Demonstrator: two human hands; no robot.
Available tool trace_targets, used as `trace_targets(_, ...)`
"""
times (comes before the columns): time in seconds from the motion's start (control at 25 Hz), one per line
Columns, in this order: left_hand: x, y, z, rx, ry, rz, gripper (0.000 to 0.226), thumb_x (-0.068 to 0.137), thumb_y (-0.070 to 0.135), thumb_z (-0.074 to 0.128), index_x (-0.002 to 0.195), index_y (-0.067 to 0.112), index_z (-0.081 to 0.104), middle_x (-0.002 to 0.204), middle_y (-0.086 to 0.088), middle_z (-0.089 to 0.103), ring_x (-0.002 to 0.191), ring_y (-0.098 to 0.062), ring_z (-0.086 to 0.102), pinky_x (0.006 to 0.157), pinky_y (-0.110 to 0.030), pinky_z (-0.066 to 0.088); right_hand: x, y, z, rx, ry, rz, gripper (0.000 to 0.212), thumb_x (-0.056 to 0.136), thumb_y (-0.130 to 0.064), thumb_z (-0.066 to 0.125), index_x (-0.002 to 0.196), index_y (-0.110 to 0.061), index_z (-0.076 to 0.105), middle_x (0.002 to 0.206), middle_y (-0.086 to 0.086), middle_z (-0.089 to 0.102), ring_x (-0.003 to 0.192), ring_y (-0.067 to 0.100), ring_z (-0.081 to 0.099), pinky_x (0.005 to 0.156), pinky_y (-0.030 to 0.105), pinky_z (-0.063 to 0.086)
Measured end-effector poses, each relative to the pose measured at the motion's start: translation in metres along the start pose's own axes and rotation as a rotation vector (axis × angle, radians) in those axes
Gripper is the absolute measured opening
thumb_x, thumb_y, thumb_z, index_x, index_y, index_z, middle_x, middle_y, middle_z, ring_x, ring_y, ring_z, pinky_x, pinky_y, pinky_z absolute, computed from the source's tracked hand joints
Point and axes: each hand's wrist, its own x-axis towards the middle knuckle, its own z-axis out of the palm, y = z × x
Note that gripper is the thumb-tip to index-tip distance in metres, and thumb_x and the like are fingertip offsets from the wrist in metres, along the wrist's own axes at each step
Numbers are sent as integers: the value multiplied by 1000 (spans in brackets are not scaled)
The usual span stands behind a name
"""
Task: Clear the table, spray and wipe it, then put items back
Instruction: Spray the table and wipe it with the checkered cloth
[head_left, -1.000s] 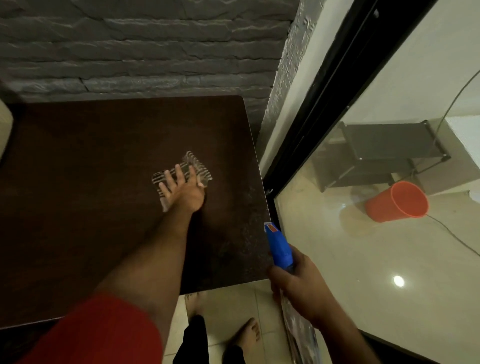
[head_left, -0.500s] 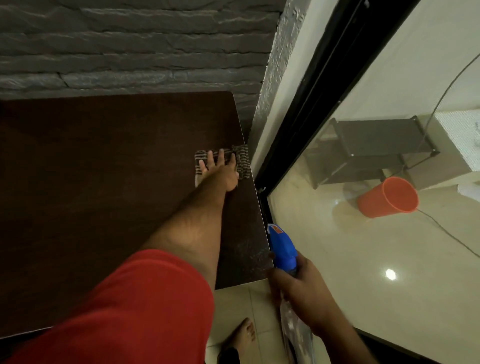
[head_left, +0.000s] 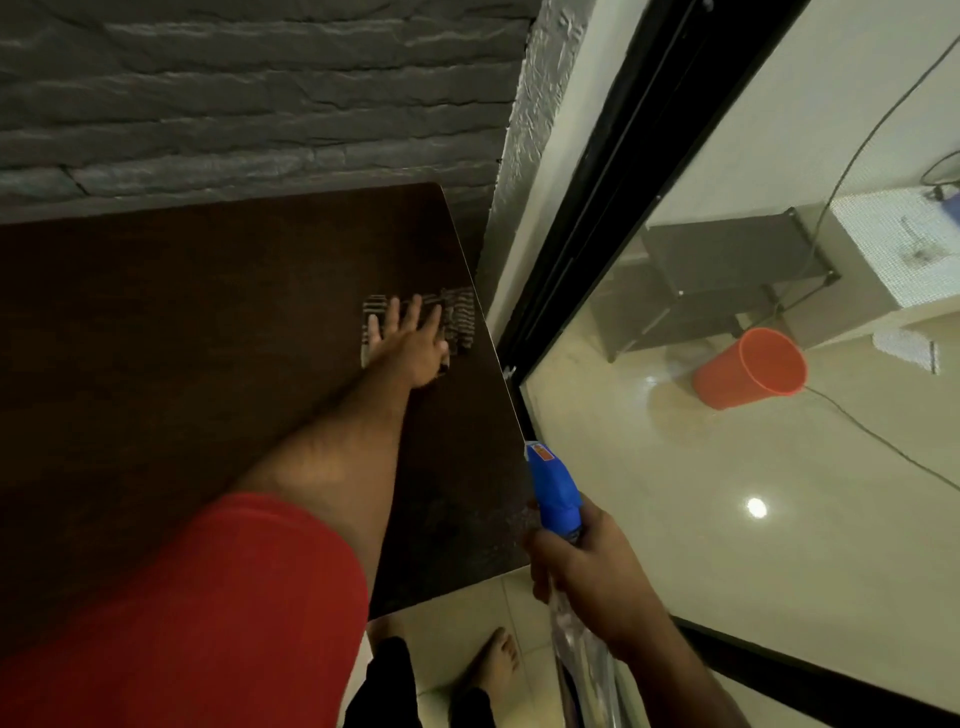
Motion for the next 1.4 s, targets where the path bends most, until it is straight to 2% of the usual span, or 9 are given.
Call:
trace_targets(0.12, -33, 16, 17, 30, 21, 49, 59, 102, 43, 26, 153, 33, -3, 162, -1, -15, 147, -30, -19, 117, -58, -8, -3, -7, 14, 44, 18, 22, 17, 84, -9, 64, 97, -16, 55, 67, 8, 59, 52, 14, 57, 52, 21, 49)
trace_targets(0.28, -144, 16, 79, 191, -36, 544, 54, 100, 40, 32, 152, 35, 17, 164, 2, -7, 148, -26, -16, 114, -61, -10, -3, -24, 36, 81, -4, 31, 12, 84, -8, 63, 92, -14, 56, 65, 7, 60, 50, 12, 57, 51, 23, 50)
trace_targets(0.52, -49, -75, 15, -56, 15, -128, 57, 103, 45, 22, 154, 35, -1, 162, 5, -17, 146, -26, -22, 113, -64, -8, -7, -18, 46, 87, 62, 13, 14, 86, -7, 62, 97, -11, 55, 70, 15, 56, 54, 19, 57, 52, 25, 53)
trace_targets(0.6, -77, -48, 32, -37, 63, -124, 58, 102, 45, 25, 154, 33, 2, 163, 0, -12, 147, -30, -19, 114, -62, -7, -12, -14, 46, 102, 58, 36, 16, 87, -7, 61, 101, -12, 55, 69, 14, 56, 52, 18, 56, 51, 23, 53)
trace_targets(0.8, -169, 6, 93, 94, 21, 392, 58, 100, 45, 32, 153, 35, 9, 164, 0, -5, 148, -27, -14, 116, -57, -9, -21, -9, 43, 52, -32, 53, 16, 88, -7, 61, 101, -13, 54, 61, 9, 58, 50, 17, 56, 52, 26, 52)
trace_targets(1.04, -106, -61, 48, -165, 88, -311, 58, 102, 45, 23, 154, 34, 0, 162, 3, -16, 146, -28, -23, 114, -61, -10, -44, 3, 10, 11, 10, 27, 17, 88, -8, 62, 100, -17, 54, 65, 4, 57, 44, 2, 55, 47, 14, 48)
trace_targets(1.12, -140, -19, 68, -128, 95, -281, 58, 102, 44, 24, 154, 34, 1, 163, 1, -12, 146, -30, -21, 114, -62, -9, -55, 11, -2, -5, 2, 17, 16, 87, -10, 63, 99, -17, 54, 68, 4, 57, 45, 1, 55, 46, 13, 47)
trace_targets(1.28, -216, 35, 130, 58, 101, 62, 56, 101, 47, 23, 153, 36, 3, 163, 3, -8, 148, -25, -18, 116, -60, -4, -68, 22, -14, -87, -89, 5, 16, 87, -12, 63, 101, -16, 55, 72, 6, 59, 53, 8, 56, 50, 18, 51)
trace_targets(1.4, -187, -24, 102, -155, 128, -234, 57, 102, 46, 22, 154, 36, 0, 162, 4, -14, 147, -25, -20, 115, -60, -8, -71, 33, -21, -125, -131, -27, 19, 86, -13, 64, 102, -15, 54, 72, 6, 58, 53, 9, 56, 52, 20, 50)
